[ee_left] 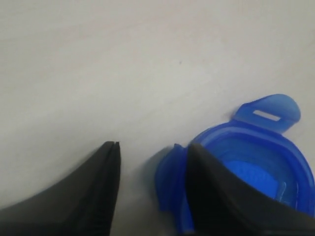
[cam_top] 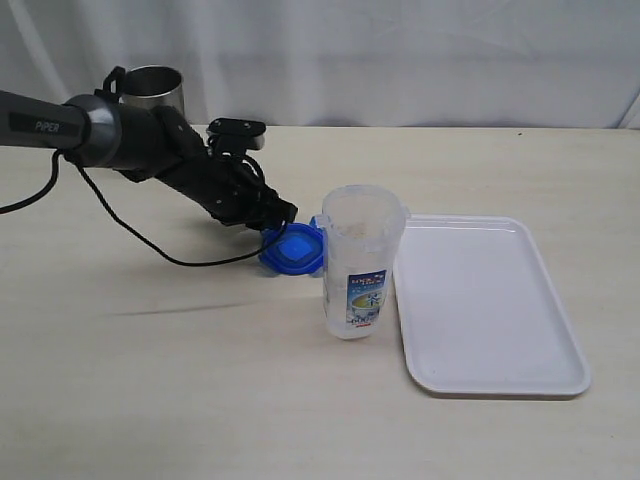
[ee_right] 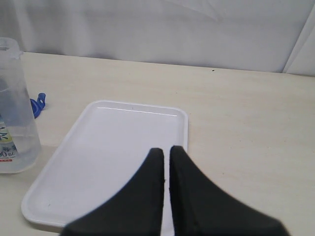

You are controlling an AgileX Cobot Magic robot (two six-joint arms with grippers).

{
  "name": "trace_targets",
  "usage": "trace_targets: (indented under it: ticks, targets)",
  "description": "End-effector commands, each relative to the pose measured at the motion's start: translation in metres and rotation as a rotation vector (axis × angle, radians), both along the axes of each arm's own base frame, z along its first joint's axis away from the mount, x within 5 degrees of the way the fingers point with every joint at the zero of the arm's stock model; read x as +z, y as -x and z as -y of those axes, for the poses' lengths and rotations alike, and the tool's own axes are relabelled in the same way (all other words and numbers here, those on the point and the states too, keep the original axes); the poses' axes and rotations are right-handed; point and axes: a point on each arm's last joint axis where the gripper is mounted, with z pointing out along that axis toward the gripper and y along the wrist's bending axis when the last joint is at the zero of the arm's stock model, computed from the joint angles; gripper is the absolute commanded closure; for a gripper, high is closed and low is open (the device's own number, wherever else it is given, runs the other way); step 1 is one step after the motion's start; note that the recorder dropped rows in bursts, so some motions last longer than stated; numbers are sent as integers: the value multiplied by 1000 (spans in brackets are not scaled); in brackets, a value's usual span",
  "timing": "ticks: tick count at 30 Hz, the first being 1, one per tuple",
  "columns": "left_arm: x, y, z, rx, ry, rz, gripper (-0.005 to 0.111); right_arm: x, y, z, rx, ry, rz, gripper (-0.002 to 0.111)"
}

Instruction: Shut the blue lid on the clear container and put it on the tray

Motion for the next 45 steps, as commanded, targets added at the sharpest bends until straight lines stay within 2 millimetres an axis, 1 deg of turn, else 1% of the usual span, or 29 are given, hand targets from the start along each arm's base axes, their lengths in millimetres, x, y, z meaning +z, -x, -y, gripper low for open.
trace_targets:
  ticks: [1,7,8,12,13,20,24,27,29,31,33,37,39,40,41,44,45]
  targets:
    - [-2,-2,1,22,11,9,67,1,0,0,-1,4,15,104]
    - [-2,-3,1,27,10,17,67,1,0,0,-1,4,15,104]
    - [-2,-3,1,27,10,17,69,1,0,0,-1,4,15,104]
    - [-2,-3,1,27,10,17,89,1,0,0,-1,4,15,104]
    - [-2,-2,1,26,10,16,91,1,0,0,-1,4,15,104]
    - [-2,0,2,5,11,-11,92,1,0,0,-1,4,15,104]
    - [8,2,1,-30,-3,-2,92,1,0,0,-1,4,15,104]
    - [22,4,1,-63,-16,18,92,1,0,0,-1,4,15,104]
    - [34,5,0,-80,-21,35,97,1,0,0,-1,4,15,104]
    - [45,6,0,-84,-13,44,107,1,0,0,-1,4,15,104]
    - [53,7,0,-88,-6,56,107,1,0,0,-1,4,15,104]
    - [56,9,1,-99,-3,43,107,1,0,0,-1,4,15,104]
    - [51,11,1,-109,-4,9,106,1,0,0,-1,4,15,104]
    - [47,12,1,-108,-5,-9,103,1,0,0,-1,4,15,104]
    - [44,12,0,-98,-1,-30,97,1,0,0,-1,4,15,104]
    - [42,11,-4,-61,5,-54,72,1,0,0,-1,4,15,104]
    - [42,10,-5,-32,16,-65,66,1,0,0,-1,4,15,104]
